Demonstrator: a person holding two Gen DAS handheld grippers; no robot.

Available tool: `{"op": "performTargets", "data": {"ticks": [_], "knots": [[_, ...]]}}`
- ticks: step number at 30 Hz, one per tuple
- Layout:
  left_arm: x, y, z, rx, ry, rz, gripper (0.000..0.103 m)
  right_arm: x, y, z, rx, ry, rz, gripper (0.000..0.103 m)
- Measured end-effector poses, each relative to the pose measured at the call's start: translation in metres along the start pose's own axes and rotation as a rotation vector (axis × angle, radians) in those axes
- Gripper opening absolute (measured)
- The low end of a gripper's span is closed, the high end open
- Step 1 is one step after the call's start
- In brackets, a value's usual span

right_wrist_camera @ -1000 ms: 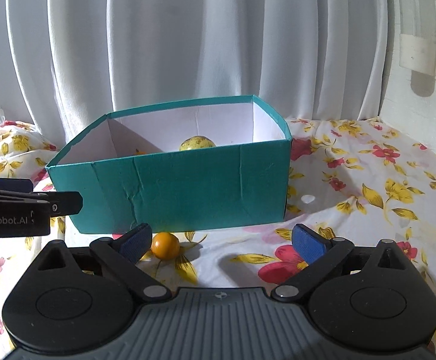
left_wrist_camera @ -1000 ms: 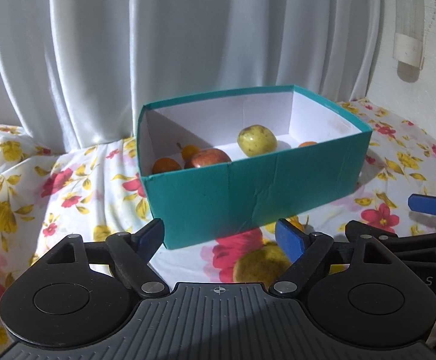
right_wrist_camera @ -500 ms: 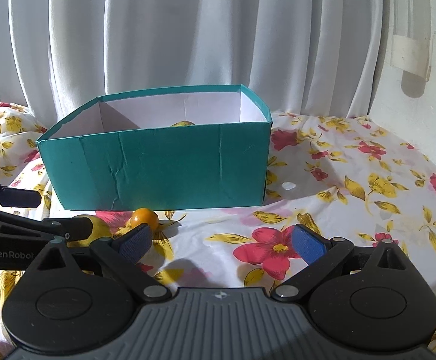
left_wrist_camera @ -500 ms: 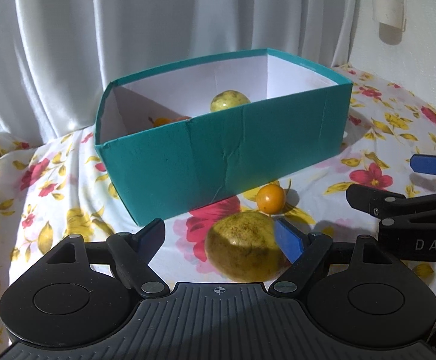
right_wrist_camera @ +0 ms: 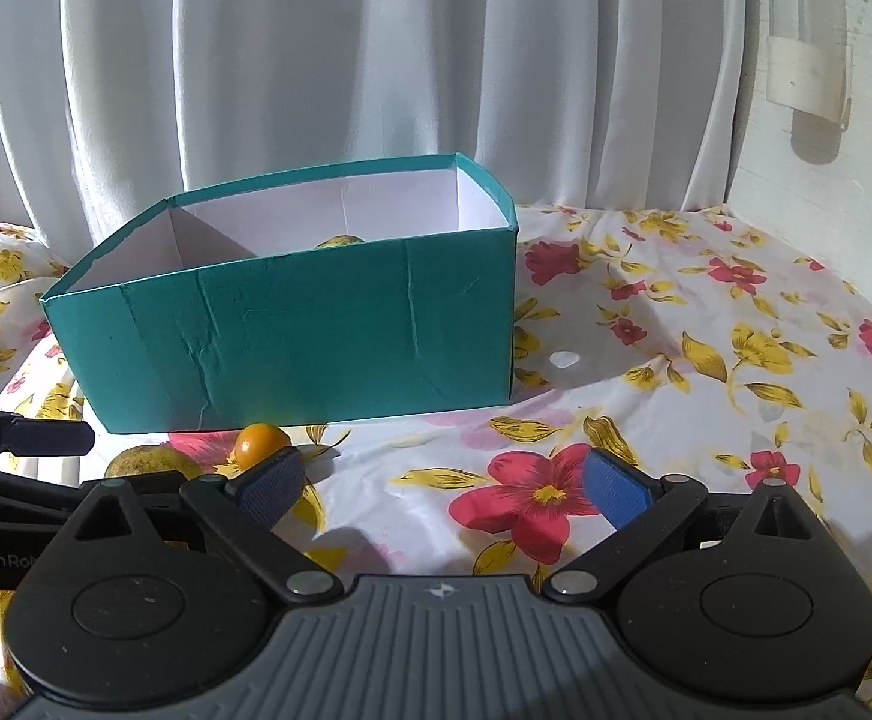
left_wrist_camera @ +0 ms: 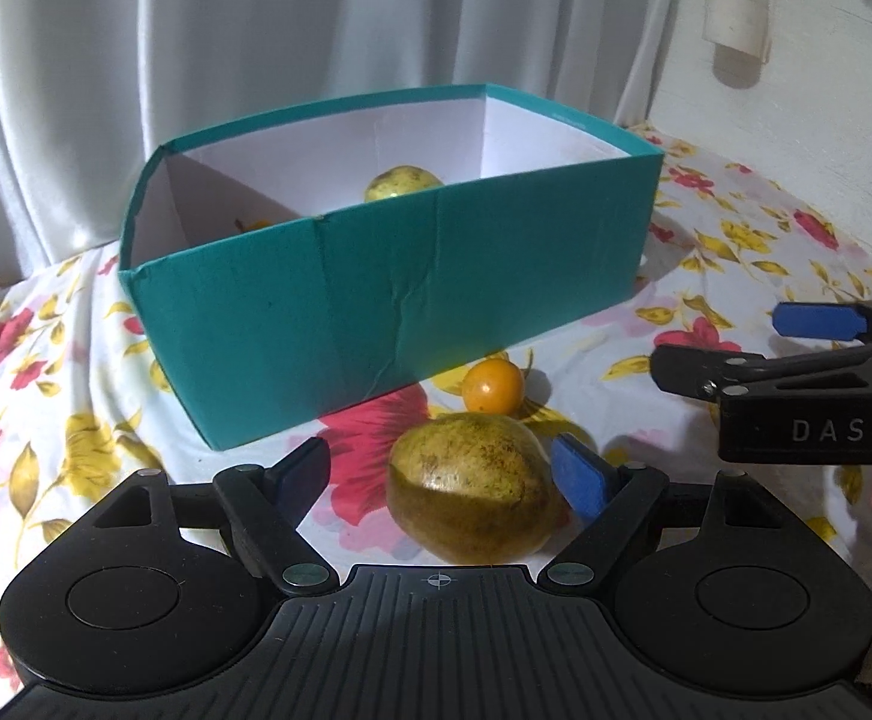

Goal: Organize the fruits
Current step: 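Move both tools back toward the large yellow pear and small orange fruit, then grasp the large yellow pear with the left tool while the right tool grasps the small orange fruit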

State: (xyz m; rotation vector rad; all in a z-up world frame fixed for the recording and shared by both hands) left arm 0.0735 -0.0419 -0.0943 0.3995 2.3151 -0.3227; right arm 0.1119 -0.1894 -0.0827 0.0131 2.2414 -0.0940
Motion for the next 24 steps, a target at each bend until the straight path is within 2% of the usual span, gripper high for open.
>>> {"op": "performTargets", "data": {"ticks": [5, 10, 19, 24], "knots": [[0.001, -0.007, 0.006, 0.027, 0.01, 0.037, 0.083, 0.0, 0.012, 0.001, -0.033, 0.003, -0.036, 0.099], [0.004, -0.013, 0.015, 0.079, 0.038, 0.049, 0.072, -0.002, 0.022, 0.005, -0.044, 0.009, -0.069, 0.099], [0.0, -0.022, 0.033, 0.053, 0.033, 0.136, 0.071, -0.003, 0.03, 0.012, -0.046, 0.028, -0.1, 0.099], [0.0, -0.021, 0.046, 0.062, 0.051, 0.132, 0.067, -0.003, 0.028, 0.015, -0.034, 0.033, -0.102, 0.099]]}}
Point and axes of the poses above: each gripper's, at about its wrist camera, not at the fingertips, and z roughly the way its jaws point, y to its left, x to its underside, the point moved 8 cm from there along z, roughly the way its jaws point, and after that the axes turned 10 degrees about x, right-handed, at the moved point
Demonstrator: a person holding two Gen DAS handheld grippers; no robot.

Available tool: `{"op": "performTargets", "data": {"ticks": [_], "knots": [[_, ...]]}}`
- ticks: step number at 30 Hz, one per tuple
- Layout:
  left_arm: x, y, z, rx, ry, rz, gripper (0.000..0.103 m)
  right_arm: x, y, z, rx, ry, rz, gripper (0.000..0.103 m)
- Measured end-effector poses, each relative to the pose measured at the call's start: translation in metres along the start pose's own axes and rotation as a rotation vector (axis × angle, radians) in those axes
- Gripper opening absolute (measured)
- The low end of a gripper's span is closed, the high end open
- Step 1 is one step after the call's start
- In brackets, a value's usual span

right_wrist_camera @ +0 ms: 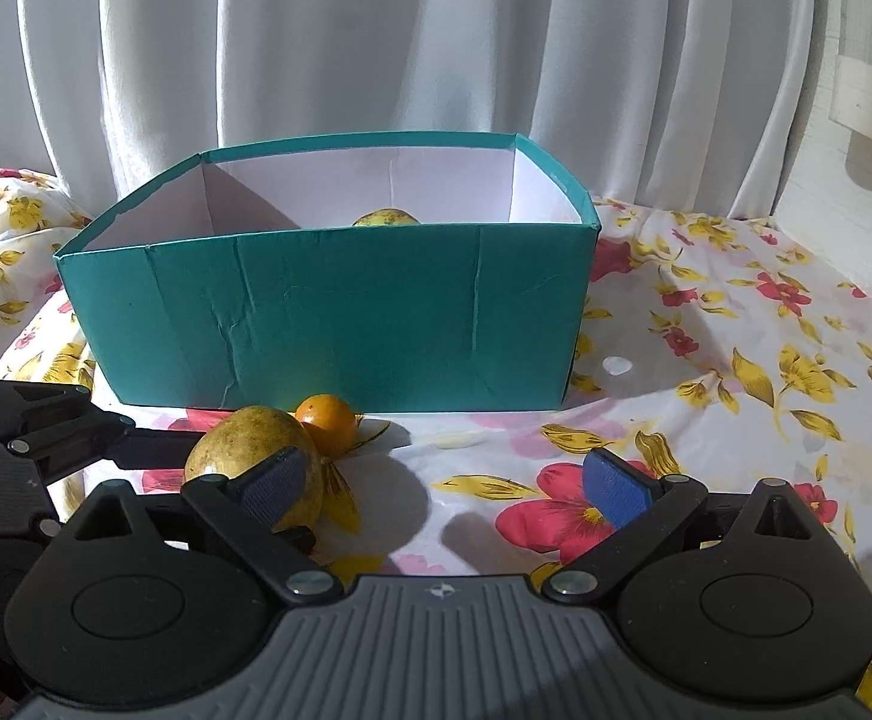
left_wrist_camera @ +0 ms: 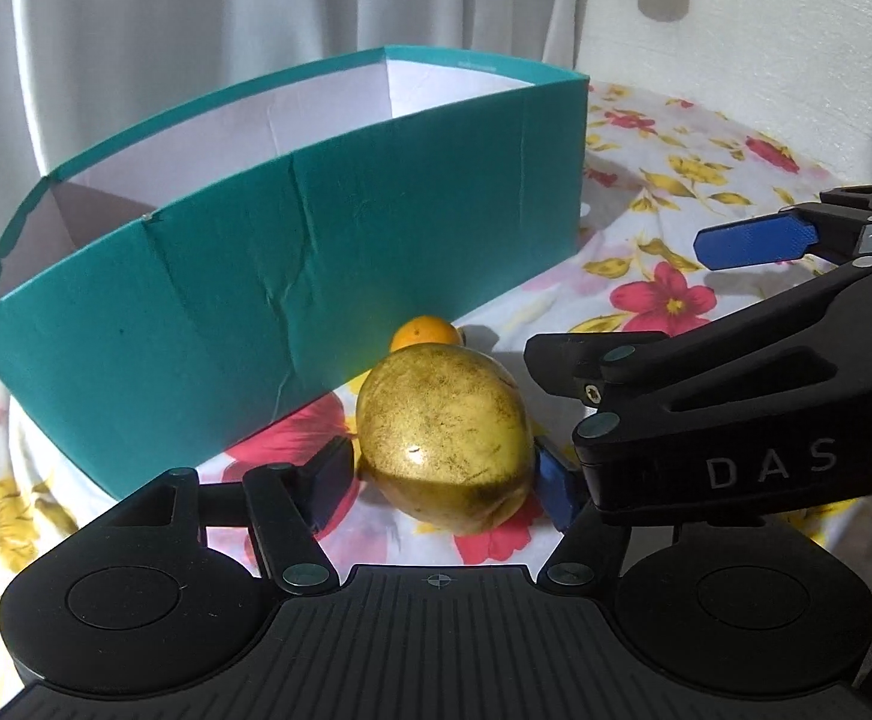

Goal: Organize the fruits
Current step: 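Grasp the large yellow pear with the left tool while the right tool grasps the small orange fruit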

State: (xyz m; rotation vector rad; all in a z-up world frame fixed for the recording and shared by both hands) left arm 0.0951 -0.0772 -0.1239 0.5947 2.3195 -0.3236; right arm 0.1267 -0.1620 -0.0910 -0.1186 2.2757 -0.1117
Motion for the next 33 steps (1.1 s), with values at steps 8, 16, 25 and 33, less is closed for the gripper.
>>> {"op": "performTargets", "data": {"ticks": [8, 16, 25, 33], "knots": [[-0.001, 0.004, 0.0, 0.004, -0.022, -0.017, 0.065, 0.0, 0.001, 0.004, -0.002, 0.012, -0.006, 0.097], [0.014, 0.033, -0.019, -0.081, -0.005, -0.085, 0.065, -0.002, 0.021, 0.017, -0.056, 0.033, -0.051, 0.089], [0.024, 0.056, -0.03, -0.119, -0.016, -0.155, 0.065, -0.005, 0.06, 0.05, -0.109, 0.053, -0.156, 0.07], [0.022, 0.055, -0.028, -0.133, -0.026, -0.144, 0.065, -0.007, 0.074, 0.055, -0.181, 0.028, -0.181, 0.033]]}}
Point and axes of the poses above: each gripper's, at about its wrist camera, not at the fingertips, and z roughly the way its jaws point, y to its left, x to its underside, the point moved 8 cm from there along z, roughly the way its jaws point, and after that the axes turned 10 degrees about x, right-handed, at the moved point
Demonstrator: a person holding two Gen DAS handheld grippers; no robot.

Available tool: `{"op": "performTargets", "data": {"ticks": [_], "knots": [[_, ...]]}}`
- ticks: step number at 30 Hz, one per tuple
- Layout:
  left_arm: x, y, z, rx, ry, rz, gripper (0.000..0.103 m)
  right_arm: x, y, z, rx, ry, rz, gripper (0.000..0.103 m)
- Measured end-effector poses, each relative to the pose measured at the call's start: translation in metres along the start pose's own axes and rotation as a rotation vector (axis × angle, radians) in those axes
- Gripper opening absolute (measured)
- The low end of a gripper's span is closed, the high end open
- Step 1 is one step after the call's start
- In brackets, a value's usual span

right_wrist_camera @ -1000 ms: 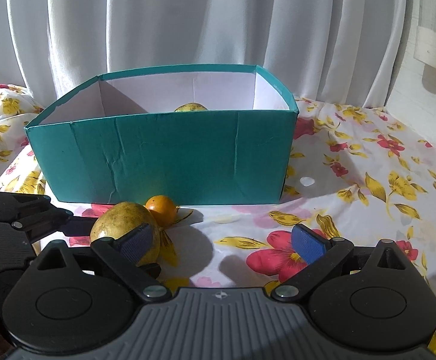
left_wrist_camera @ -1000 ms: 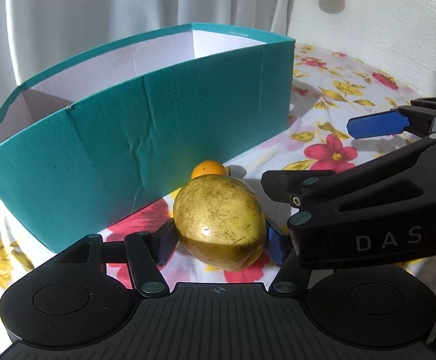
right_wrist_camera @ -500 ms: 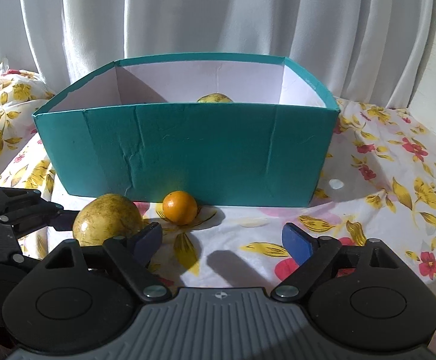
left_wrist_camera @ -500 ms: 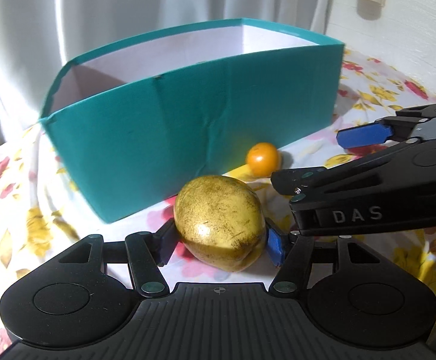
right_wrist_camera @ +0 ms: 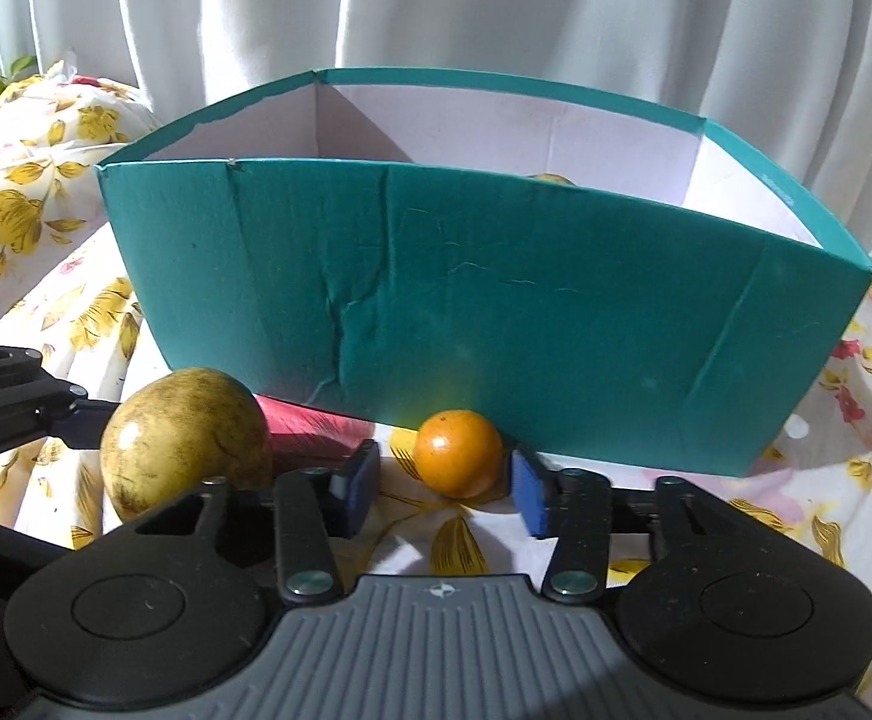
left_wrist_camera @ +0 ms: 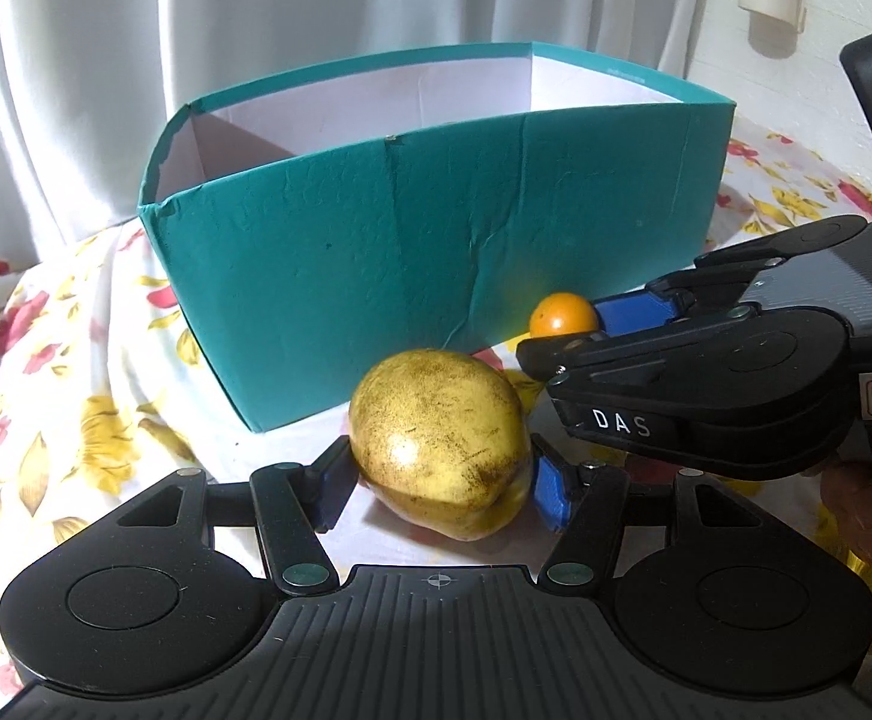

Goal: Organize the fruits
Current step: 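Grasp the large yellow pear with the left tool while the right tool grasps the small orange fruit, then carry the pear and small orange fruit over the teal box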

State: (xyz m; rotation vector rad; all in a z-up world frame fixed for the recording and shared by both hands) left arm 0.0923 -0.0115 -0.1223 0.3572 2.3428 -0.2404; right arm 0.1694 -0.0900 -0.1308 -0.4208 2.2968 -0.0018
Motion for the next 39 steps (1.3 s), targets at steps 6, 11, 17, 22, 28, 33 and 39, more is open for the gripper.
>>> {"op": "performTargets", "data": {"ticks": [6, 11, 17, 22, 28, 33, 39], "knots": [[0.0, 0.001, 0.0, 0.004, -0.002, -0.013, 0.064, 0.002, -0.008, -0.007, -0.001, 0.001, 0.047, 0.031], [-0.003, -0.004, -0.012, -0.009, -0.011, 0.003, 0.064, 0.002, -0.024, -0.031, 0.047, -0.032, 0.058, 0.031], [-0.031, -0.014, -0.044, -0.011, -0.033, -0.014, 0.064, -0.01, -0.045, -0.069, 0.073, -0.074, 0.09, 0.031], [-0.079, -0.006, -0.067, -0.091, -0.07, -0.05, 0.064, -0.048, -0.065, -0.101, 0.079, -0.136, 0.146, 0.031], [-0.15, 0.011, -0.097, -0.16, -0.175, -0.083, 0.064, -0.103, -0.086, -0.123, 0.103, -0.181, 0.162, 0.031], [-0.184, 0.027, -0.111, -0.178, -0.246, -0.133, 0.064, -0.144, -0.094, -0.136, 0.101, -0.241, 0.168, 0.031], [-0.167, 0.046, -0.081, -0.2, -0.161, -0.207, 0.064, -0.146, -0.089, -0.124, 0.093, -0.243, 0.192, 0.031]]}}
Point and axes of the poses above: each gripper's, at about its wrist camera, not at the fingertips, and z roughly the way its jaws point, y to its left, x to its underside, the point moved 8 cm from there along z, roughly the way its jaws point, and after that the axes turned 10 degrees about x, right-handed, at the moved point
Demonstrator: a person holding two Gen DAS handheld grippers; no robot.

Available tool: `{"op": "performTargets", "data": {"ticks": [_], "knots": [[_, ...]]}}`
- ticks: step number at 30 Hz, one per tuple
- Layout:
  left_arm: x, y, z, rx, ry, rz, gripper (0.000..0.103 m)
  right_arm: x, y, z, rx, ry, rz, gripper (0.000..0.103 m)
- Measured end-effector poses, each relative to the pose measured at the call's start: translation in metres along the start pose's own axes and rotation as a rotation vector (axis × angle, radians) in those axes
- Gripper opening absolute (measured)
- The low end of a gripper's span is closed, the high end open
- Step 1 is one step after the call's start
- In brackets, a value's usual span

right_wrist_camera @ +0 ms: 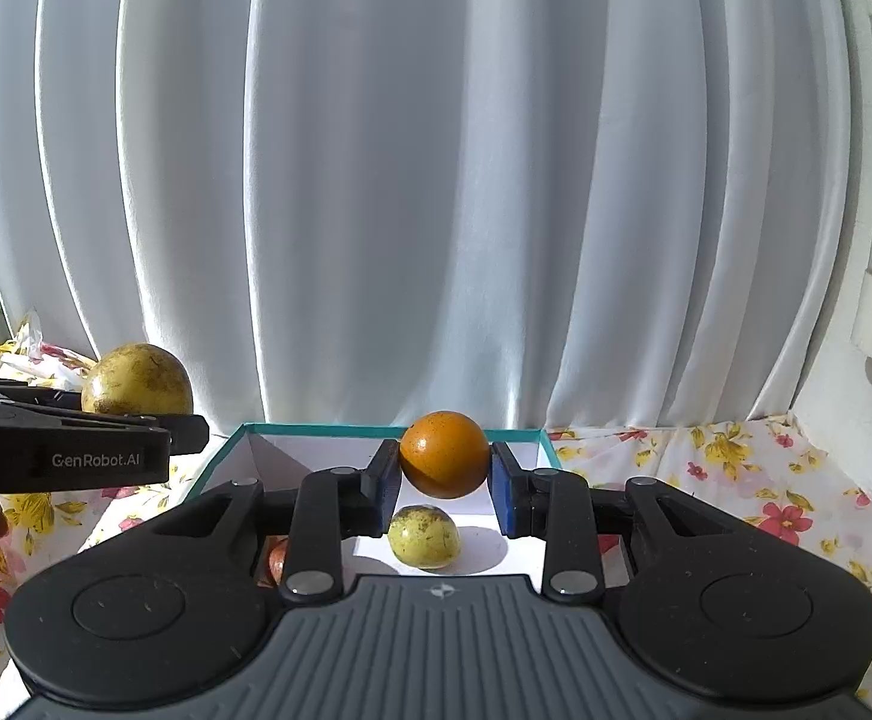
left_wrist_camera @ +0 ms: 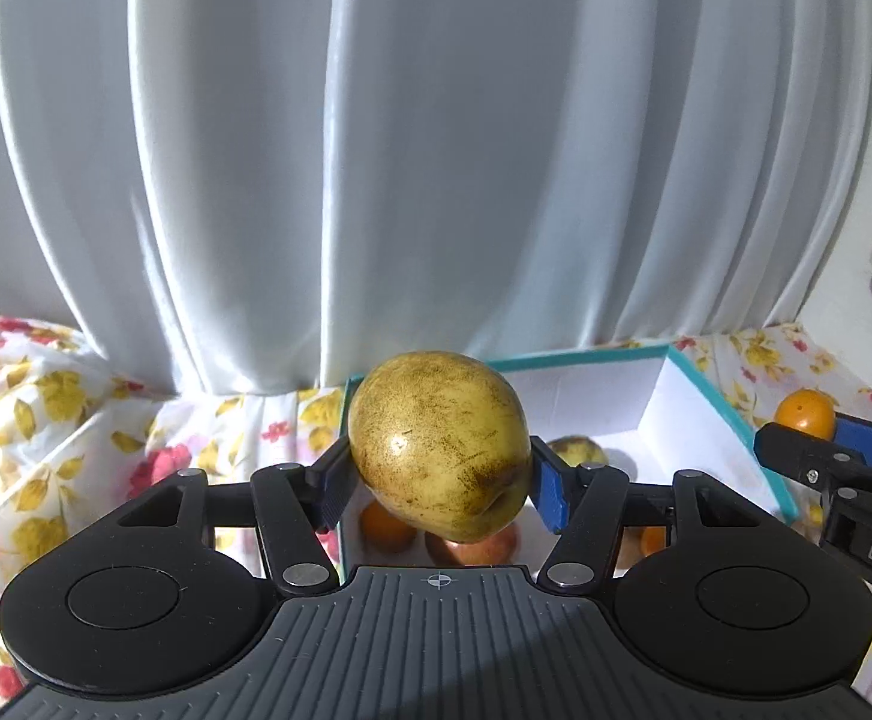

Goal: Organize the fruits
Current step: 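Carry the pear and small orange fruit over the teal box, then open both tools to drop the pear and small fruit into the box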

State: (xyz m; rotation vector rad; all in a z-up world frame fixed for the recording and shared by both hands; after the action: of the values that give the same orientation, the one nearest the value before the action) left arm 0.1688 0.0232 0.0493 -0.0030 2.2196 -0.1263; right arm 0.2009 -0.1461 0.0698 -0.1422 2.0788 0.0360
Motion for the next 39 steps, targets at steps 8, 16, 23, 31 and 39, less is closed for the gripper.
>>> {"op": "performTargets", "data": {"ticks": [8, 16, 23, 31, 39], "knots": [[0.031, 0.005, 0.032, 0.0, 0.109, -0.016, 0.064, 0.029, 0.019, 0.035, -0.035, 0.097, -0.031, 0.031], [0.039, 0.01, 0.051, -0.02, 0.149, -0.026, 0.064, 0.045, 0.032, 0.055, -0.055, 0.153, -0.063, 0.031], [0.044, 0.012, 0.063, -0.028, 0.183, -0.034, 0.064, 0.051, 0.036, 0.07, -0.065, 0.185, -0.073, 0.031], [0.051, 0.01, 0.074, -0.03, 0.218, -0.035, 0.064, 0.056, 0.037, 0.084, -0.069, 0.211, -0.077, 0.031], [0.058, 0.012, 0.082, -0.037, 0.244, -0.039, 0.064, 0.061, 0.037, 0.094, -0.064, 0.224, -0.085, 0.031]]}}
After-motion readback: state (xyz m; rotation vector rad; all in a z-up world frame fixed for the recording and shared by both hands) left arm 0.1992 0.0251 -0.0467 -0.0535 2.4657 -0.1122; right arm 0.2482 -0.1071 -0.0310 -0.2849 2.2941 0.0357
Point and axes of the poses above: each gripper's, at about its wrist camera, not at the fingertips, and z roughly the way its jaws point, y to its left, x to its underside, the point moved 8 cm from there along z, roughly the way its jaws point, and after that the axes turned 10 degrees about x, right-handed, at the moved point
